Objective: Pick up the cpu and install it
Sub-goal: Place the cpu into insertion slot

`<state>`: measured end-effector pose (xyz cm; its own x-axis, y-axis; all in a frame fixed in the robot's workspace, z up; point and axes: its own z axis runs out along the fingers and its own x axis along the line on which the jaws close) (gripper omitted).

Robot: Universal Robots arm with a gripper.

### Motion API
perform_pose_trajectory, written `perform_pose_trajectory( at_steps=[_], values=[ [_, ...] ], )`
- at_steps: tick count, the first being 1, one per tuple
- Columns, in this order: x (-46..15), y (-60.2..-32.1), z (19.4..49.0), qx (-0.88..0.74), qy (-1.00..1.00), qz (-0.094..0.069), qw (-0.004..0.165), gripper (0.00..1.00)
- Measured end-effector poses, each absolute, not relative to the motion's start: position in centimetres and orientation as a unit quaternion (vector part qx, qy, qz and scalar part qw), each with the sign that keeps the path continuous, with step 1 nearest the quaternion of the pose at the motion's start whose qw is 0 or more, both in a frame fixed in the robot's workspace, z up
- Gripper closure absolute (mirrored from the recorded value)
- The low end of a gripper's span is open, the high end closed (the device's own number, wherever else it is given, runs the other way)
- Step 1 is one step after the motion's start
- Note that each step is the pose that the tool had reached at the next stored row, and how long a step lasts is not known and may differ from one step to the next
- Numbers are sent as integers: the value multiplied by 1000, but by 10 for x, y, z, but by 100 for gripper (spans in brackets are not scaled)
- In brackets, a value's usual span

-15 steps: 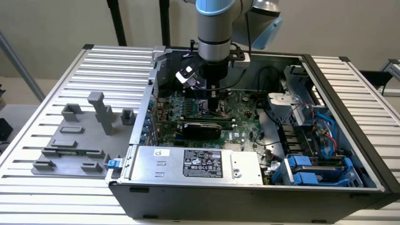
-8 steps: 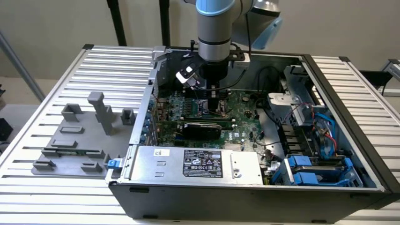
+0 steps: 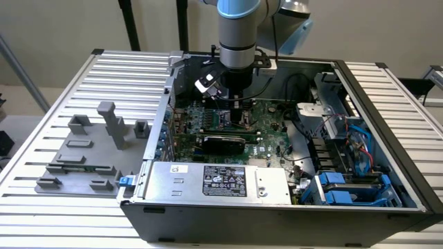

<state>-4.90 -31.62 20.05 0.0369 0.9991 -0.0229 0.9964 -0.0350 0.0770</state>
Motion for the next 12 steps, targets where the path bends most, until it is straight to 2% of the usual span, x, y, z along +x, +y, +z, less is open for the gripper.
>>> perform_pose_trajectory(
  at_steps=[12],
  values=[
    [-49,-316,199,721,692,20,33,45]
  ],
)
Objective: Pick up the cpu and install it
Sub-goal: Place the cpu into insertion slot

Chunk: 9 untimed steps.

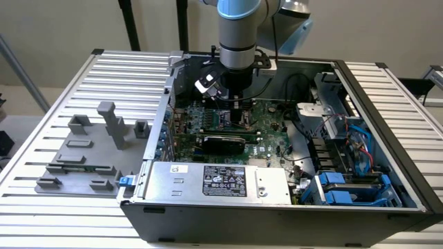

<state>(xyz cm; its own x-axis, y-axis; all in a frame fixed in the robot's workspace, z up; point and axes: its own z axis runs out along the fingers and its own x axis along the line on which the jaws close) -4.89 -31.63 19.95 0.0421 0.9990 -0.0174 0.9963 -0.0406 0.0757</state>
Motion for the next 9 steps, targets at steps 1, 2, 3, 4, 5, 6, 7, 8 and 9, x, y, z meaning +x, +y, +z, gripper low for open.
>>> perform_pose_trajectory(
  at_steps=[1,2,3,4,5,6,7,8,9],
  values=[
    [-49,-316,199,722,691,20,33,45],
    [-49,-316,199,722,691,20,33,45],
    [-49,-317,199,722,690,20,33,45],
    [-49,-317,199,723,690,20,33,45],
    [-49,-317,199,723,690,20,33,45],
    [-49,-317,199,724,689,20,33,45],
    [-49,-317,199,724,689,20,33,45],
    [-49,-317,199,724,689,20,33,45],
    [-49,-317,199,724,688,20,33,45]
  ],
)
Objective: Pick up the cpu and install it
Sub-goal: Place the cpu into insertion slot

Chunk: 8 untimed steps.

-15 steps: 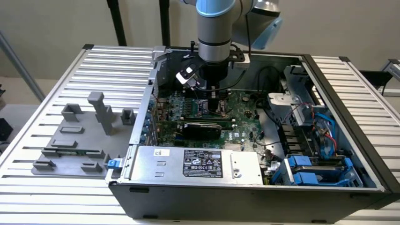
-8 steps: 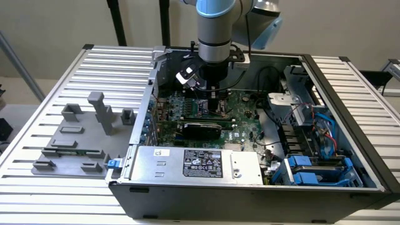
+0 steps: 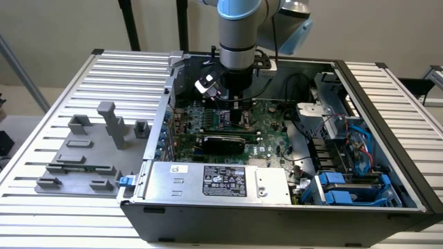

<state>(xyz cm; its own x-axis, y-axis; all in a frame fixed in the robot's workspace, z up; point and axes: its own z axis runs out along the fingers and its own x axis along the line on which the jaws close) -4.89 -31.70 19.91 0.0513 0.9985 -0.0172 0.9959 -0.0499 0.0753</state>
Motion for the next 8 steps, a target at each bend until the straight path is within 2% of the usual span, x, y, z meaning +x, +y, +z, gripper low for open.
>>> perform_pose_trajectory(
  at_steps=[8],
  values=[
    [-49,-317,199,724,688,20,33,45]
  ],
)
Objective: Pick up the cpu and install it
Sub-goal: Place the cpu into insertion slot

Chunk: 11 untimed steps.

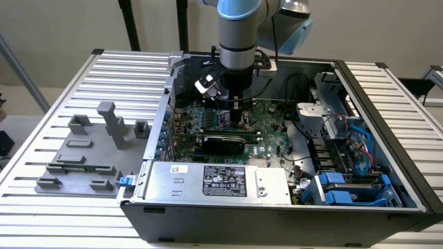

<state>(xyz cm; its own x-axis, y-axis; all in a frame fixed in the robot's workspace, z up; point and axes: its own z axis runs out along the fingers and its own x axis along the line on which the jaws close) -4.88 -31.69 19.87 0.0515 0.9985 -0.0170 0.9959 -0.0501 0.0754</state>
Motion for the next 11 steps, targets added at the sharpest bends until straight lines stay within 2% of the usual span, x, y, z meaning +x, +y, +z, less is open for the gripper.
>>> perform_pose_trajectory(
  at_steps=[5,6,11],
  values=[
    [-49,-317,199,724,688,20,33,44],
    [-49,-317,199,724,688,20,33,37],
    [-49,-317,199,724,688,20,33,37]
  ],
)
